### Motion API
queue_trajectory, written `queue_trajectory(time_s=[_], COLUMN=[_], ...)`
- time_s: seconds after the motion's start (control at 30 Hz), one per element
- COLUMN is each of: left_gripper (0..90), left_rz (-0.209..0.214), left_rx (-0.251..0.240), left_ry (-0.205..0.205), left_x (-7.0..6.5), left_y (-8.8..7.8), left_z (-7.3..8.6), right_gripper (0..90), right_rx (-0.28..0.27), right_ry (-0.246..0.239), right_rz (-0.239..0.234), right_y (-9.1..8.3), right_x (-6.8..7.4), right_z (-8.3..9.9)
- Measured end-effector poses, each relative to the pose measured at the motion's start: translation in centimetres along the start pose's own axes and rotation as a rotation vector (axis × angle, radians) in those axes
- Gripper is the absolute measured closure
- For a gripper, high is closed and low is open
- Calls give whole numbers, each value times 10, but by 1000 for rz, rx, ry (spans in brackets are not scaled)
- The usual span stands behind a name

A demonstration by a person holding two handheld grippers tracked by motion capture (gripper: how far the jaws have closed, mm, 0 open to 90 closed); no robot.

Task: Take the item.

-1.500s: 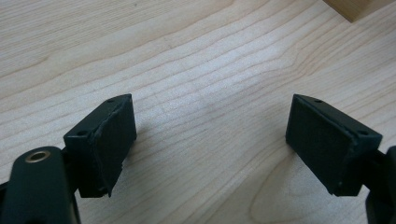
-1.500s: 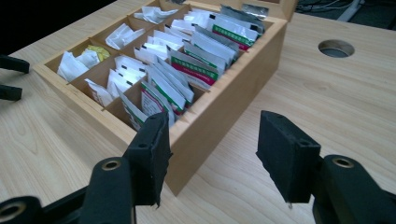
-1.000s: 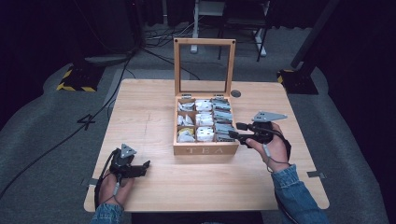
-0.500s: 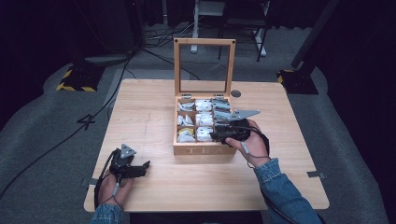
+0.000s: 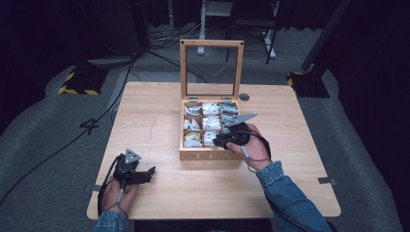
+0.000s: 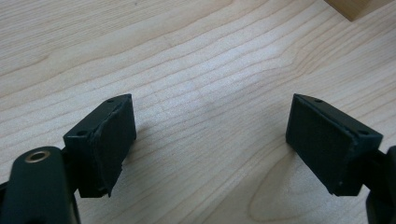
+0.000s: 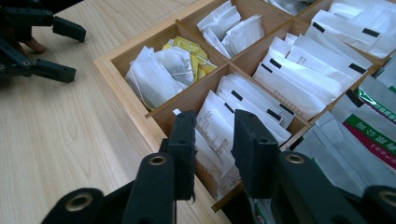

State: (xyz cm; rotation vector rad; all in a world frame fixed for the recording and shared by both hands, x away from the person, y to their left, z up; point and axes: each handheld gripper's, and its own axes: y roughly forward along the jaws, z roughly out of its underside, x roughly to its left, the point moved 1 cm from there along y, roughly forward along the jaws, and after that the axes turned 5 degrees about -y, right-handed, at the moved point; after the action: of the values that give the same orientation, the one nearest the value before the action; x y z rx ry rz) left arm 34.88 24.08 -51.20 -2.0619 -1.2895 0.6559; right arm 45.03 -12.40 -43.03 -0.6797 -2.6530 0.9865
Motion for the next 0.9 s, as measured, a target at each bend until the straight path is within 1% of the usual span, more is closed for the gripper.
queue_trajectory(time_s=[0.07, 0.23, 0.3, 0.37, 0.53, 0.57, 0.63, 0.67, 0.7, 0.73, 0.77, 0.9], left_gripper=[165, 165, 165, 165, 165, 165, 165, 165, 165, 165, 165, 165], left_rz=[0, 1, 0, 0, 0, 0, 0, 0, 0, 0, 0, 0], left_rx=[0, 0, 0, 0, 0, 0, 0, 0, 0, 0, 0, 0], left_ry=[1, 1, 0, 0, 0, 0, 1, 1, 0, 0, 0, 0], left_x=[0, 0, 0, 0, 0, 0, 0, 0, 0, 0, 0, 0], left_y=[0, 0, 0, 0, 0, 0, 0, 0, 0, 0, 0, 0], left_z=[0, 0, 0, 0, 0, 0, 0, 0, 0, 0, 0, 0], right_gripper=[734, 766, 767, 767, 775, 790, 850, 850, 883, 883, 899, 900], right_rx=[12, 46, 49, 68, 78, 81, 95, 95, 94, 94, 90, 80], right_ry=[0, -16, -13, -17, -5, -6, -15, -15, -22, -22, -38, -57], right_rz=[-2, -15, -17, -17, -25, -26, -29, -29, -33, -33, -27, -20], right_y=[3, 11, 12, 16, 19, 19, 18, 18, 18, 18, 18, 18], right_x=[0, 1, 1, 1, -1, -2, -1, -1, 0, 0, 2, 3], right_z=[-1, -2, -2, -2, -1, -1, -2, -2, -2, -2, -3, -4])
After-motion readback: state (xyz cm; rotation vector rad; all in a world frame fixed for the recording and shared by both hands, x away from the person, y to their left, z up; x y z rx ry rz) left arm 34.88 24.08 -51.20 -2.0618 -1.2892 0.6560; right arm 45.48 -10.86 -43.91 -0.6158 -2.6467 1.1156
